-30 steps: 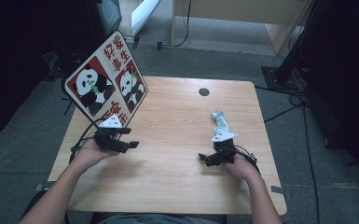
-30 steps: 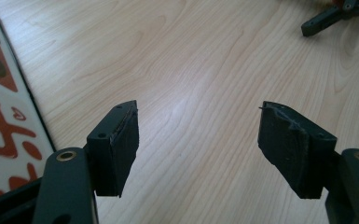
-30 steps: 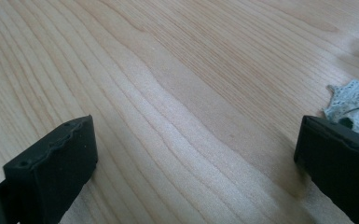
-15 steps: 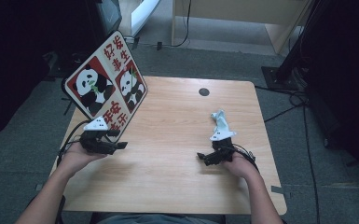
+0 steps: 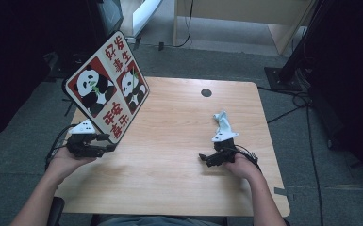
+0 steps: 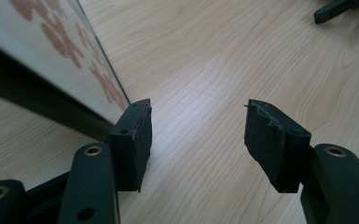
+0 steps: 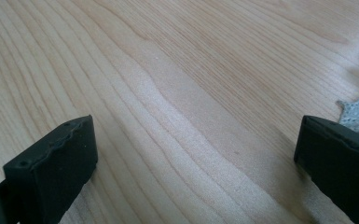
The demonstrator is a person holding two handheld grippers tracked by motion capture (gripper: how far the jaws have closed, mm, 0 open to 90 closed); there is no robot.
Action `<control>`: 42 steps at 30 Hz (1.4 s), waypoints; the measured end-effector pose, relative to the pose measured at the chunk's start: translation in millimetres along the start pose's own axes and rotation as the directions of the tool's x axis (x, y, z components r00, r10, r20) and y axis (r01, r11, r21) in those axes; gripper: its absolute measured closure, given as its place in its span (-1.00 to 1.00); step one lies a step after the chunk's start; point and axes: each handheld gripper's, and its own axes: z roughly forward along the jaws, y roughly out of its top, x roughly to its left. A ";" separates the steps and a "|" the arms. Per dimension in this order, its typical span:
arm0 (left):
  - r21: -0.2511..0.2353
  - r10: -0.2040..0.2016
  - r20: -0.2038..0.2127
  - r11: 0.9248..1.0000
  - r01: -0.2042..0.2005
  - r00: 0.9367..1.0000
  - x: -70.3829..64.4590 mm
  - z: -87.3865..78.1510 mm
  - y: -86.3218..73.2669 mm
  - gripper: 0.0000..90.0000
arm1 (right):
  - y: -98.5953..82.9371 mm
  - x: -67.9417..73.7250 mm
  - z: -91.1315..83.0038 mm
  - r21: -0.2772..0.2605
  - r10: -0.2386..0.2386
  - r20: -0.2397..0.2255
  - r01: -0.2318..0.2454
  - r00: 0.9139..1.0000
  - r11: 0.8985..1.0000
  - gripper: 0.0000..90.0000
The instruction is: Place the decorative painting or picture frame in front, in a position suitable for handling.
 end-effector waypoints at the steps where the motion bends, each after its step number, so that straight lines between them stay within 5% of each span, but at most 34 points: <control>1: -0.003 -0.006 0.000 1.000 0.006 1.000 1.2 -1.9 -0.9 -0.05 | 0.0 -0.1 0.1 -0.001 -0.001 -0.001 0.001 1.000 1.000 -1.00; 13: -0.019 -0.052 -0.048 0.999 0.051 0.997 14.5 -16.8 -8.5 -0.01 | 0.0 -0.3 0.2 -0.002 -0.004 0.000 0.004 1.000 1.000 -1.00; 22: -0.064 -0.112 -0.093 0.992 0.106 0.989 27.1 -29.9 -12.5 -0.01 | 0.1 0.0 0.2 -0.001 0.000 -0.001 0.000 1.000 1.000 -1.00; 31: -0.102 -0.156 -0.114 0.984 0.145 0.981 37.0 -39.9 -0.5 0.03 | 0.3 0.1 0.3 0.000 0.000 0.000 0.000 1.000 1.000 -1.00; 42: -0.142 -0.160 -0.102 0.979 0.145 0.982 44.7 -52.0 25.9 0.09 | 0.4 0.2 0.4 0.000 0.000 -0.001 0.000 1.000 1.000 -1.00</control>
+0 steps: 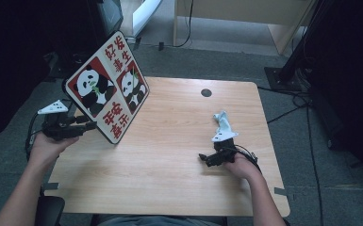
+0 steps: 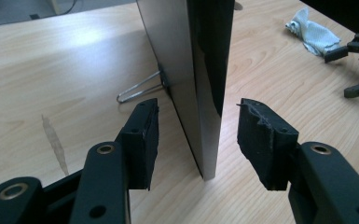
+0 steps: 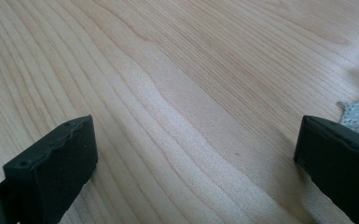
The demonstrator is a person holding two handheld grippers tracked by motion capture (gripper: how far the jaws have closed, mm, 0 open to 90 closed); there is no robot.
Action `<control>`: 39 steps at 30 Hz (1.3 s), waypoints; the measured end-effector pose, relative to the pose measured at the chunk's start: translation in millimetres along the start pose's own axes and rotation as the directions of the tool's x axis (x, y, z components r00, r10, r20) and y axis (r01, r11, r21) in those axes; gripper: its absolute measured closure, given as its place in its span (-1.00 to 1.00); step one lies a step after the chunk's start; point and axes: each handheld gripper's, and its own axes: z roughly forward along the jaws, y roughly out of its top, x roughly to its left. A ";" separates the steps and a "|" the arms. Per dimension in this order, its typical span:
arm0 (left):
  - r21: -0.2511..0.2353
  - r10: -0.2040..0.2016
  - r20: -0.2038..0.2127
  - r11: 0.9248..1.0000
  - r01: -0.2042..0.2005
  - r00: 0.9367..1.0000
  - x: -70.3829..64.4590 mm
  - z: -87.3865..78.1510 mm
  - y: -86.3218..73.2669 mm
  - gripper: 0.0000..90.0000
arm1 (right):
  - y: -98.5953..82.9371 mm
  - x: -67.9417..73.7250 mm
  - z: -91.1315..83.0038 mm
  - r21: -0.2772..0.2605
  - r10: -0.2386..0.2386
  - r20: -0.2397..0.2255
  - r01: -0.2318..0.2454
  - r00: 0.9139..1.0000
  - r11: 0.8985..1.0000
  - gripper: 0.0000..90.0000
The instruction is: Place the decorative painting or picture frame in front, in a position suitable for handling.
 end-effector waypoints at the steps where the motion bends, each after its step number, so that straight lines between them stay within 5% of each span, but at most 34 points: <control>1: 0.000 0.001 0.000 1.000 -0.001 1.000 0.1 -0.1 1.2 0.09 | 0.0 0.0 0.0 0.000 0.000 0.000 0.000 1.000 1.000 -1.00; 5: 0.015 -0.010 -0.010 1.000 0.010 1.000 1.7 -1.3 12.1 0.10 | 0.0 0.0 0.0 0.000 0.001 0.000 -0.001 1.000 1.000 -1.00; 11: -0.028 -0.030 -0.001 0.999 0.030 1.000 5.3 -8.2 27.3 0.10 | 0.0 0.2 -0.1 0.001 0.003 0.000 -0.003 1.000 1.000 -1.00; 39: -0.010 -0.006 -0.058 1.000 0.005 0.998 15.7 -24.3 104.9 0.13 | 0.1 0.1 0.0 0.000 0.001 -0.001 -0.001 1.000 1.000 -1.00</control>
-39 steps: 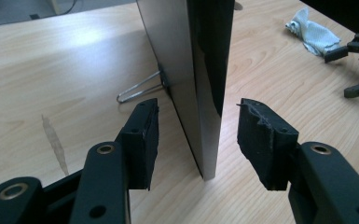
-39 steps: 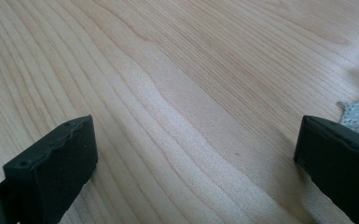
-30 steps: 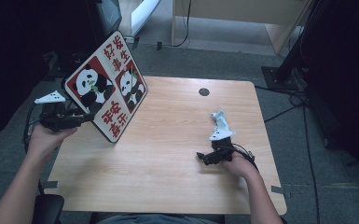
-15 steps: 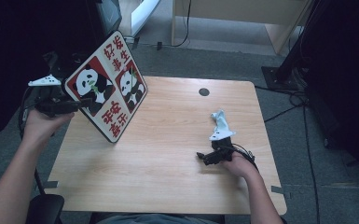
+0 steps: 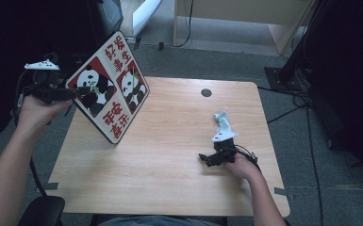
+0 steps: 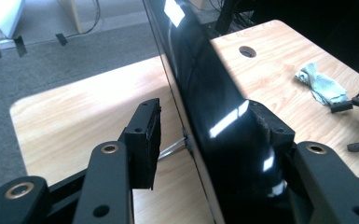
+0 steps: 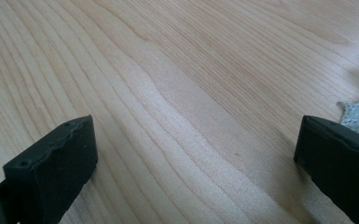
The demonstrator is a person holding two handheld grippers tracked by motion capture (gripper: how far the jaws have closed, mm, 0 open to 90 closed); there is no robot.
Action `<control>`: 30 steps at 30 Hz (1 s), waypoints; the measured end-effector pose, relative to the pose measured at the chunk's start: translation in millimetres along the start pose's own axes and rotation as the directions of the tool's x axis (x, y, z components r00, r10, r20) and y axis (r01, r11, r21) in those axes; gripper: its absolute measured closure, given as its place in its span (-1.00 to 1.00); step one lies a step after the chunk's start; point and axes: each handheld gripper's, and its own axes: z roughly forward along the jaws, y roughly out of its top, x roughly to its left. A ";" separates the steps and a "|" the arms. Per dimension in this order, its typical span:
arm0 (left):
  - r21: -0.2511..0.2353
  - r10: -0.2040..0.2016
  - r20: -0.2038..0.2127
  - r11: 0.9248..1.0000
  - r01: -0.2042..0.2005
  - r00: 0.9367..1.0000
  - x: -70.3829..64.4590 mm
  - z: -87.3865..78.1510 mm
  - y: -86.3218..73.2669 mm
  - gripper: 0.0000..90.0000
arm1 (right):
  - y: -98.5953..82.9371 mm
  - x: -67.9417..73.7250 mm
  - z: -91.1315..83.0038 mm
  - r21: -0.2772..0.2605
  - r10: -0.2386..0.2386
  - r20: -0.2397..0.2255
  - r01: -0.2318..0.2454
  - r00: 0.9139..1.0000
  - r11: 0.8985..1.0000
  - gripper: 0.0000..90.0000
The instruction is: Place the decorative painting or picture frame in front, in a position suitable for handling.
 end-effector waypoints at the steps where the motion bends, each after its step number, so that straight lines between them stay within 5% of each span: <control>1: 0.001 0.001 -0.002 1.000 -0.001 1.000 0.8 -0.3 3.9 0.13 | 0.0 0.0 0.0 0.000 0.000 0.000 0.000 1.000 1.000 -1.00; 30: 0.134 0.031 -0.018 0.991 -0.028 0.999 14.8 23.7 84.8 0.14 | 0.6 0.7 0.6 0.000 0.000 -0.001 0.000 1.000 1.000 -1.00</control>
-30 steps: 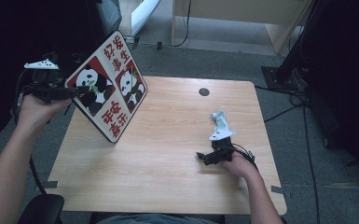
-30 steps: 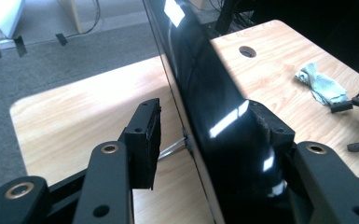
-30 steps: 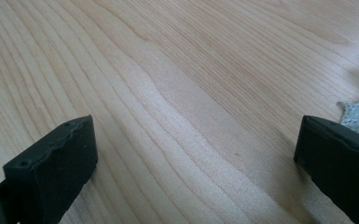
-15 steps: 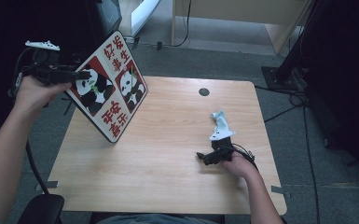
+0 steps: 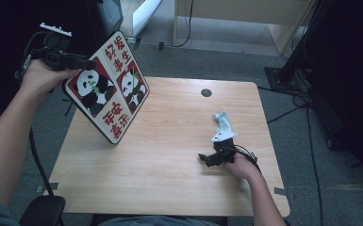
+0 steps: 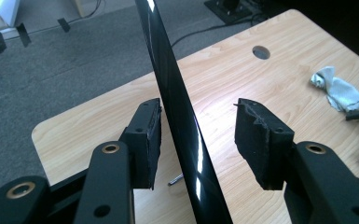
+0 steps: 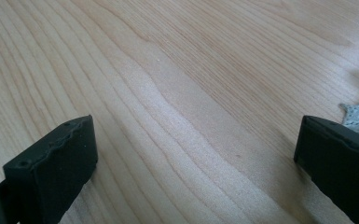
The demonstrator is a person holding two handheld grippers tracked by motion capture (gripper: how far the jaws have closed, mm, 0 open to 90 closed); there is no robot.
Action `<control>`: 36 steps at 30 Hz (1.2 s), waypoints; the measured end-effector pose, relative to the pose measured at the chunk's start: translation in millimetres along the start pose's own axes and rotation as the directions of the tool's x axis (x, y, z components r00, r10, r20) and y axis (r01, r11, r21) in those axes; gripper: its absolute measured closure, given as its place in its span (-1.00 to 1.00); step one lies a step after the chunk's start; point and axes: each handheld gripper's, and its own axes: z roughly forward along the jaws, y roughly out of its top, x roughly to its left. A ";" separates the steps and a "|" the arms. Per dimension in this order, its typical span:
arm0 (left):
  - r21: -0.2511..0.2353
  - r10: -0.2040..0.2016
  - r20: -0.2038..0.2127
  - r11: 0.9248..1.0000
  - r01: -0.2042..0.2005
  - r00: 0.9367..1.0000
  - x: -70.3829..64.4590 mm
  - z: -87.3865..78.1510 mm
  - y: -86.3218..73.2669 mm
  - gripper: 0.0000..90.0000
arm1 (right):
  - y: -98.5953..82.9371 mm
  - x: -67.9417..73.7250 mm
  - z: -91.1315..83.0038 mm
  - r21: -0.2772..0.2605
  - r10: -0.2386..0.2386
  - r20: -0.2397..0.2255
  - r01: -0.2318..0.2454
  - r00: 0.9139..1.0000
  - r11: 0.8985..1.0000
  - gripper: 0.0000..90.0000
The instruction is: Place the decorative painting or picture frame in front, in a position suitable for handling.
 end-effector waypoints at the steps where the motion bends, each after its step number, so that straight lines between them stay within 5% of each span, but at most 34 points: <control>1: 0.006 0.004 -0.002 1.000 -0.004 1.000 0.2 1.5 2.2 0.14 | 0.0 0.0 0.0 0.000 0.000 0.000 0.000 1.000 1.000 -1.00; 24: 0.140 0.010 0.005 0.990 -0.010 1.000 13.1 40.7 35.8 0.26 | -0.7 1.5 -0.5 -0.002 -0.005 0.002 0.005 1.000 1.000 -1.00; 29: 0.200 0.032 0.015 0.979 -0.035 0.999 12.3 48.5 41.4 0.39 | -0.9 2.0 -0.8 -0.001 -0.002 0.002 0.002 1.000 1.000 -1.00; 36: 0.275 -0.014 0.030 0.962 0.005 0.999 16.7 55.0 45.4 0.52 | -1.0 2.2 -0.8 -0.002 -0.002 0.001 0.002 1.000 1.000 -1.00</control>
